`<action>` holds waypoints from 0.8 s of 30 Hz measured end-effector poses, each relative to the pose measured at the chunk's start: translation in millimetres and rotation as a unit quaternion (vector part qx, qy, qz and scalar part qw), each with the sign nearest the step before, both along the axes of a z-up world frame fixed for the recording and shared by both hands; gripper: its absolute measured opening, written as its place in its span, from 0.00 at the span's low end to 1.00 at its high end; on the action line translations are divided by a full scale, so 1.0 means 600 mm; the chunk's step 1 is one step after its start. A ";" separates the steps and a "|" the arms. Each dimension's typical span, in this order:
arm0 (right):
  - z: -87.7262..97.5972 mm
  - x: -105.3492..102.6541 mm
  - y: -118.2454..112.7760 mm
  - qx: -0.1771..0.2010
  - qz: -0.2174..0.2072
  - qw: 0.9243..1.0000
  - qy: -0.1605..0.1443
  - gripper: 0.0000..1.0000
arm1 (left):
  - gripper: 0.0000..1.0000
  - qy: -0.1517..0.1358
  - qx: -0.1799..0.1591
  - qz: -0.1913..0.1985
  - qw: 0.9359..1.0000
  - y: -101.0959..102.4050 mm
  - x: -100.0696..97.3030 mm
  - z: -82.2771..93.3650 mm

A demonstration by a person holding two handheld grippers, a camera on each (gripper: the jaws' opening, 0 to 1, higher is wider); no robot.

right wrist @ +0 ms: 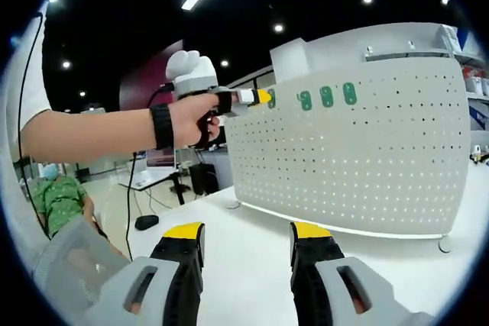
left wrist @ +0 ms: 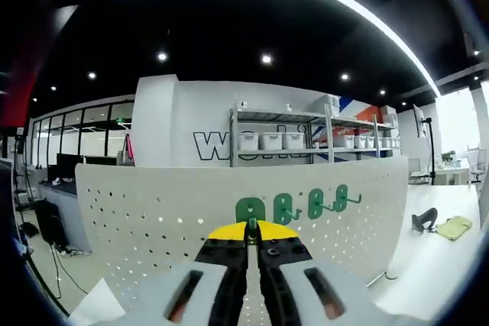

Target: Insert the hook assembly into the mounting plate slot until the hook locks in place.

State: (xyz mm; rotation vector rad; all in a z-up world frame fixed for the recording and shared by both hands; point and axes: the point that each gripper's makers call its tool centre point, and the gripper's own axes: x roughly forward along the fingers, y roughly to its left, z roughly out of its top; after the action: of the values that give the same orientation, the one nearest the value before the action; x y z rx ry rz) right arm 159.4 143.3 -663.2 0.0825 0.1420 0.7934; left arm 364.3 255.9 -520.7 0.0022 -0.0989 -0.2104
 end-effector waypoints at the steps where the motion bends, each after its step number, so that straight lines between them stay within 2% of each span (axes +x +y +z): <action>1: -0.002 0.000 0.000 -0.004 0.001 1.000 0.001 0.45 | 0.03 0.001 -0.001 0.000 1.000 0.000 0.003 -0.001; 6: 0.000 -0.001 -0.008 0.011 -0.008 1.000 0.005 0.45 | 0.03 -0.003 0.006 0.004 1.000 -0.006 0.017 -0.003; 15: -0.013 -0.006 -0.017 -0.002 -0.010 1.000 0.015 0.45 | 0.03 0.002 -0.011 0.016 1.000 -0.006 0.043 -0.009; 17: -0.017 -0.006 -0.021 -0.001 -0.014 1.000 0.019 0.45 | 0.03 -0.002 -0.004 0.021 1.000 -0.005 0.049 -0.009; 19: -0.019 -0.007 -0.024 0.004 -0.016 1.000 0.022 0.45 | 0.03 -0.004 -0.017 0.024 1.000 -0.003 0.052 -0.006; 24: -0.028 -0.008 -0.022 -0.005 -0.012 1.000 0.027 0.45 | 0.03 -0.004 -0.013 0.030 0.999 -0.001 0.063 -0.006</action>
State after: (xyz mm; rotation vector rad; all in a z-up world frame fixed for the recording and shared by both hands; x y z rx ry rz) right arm 154.4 130.0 -679.7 0.0967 0.1950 0.7667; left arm 401.9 255.1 -524.3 -0.0202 -0.1087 -0.1495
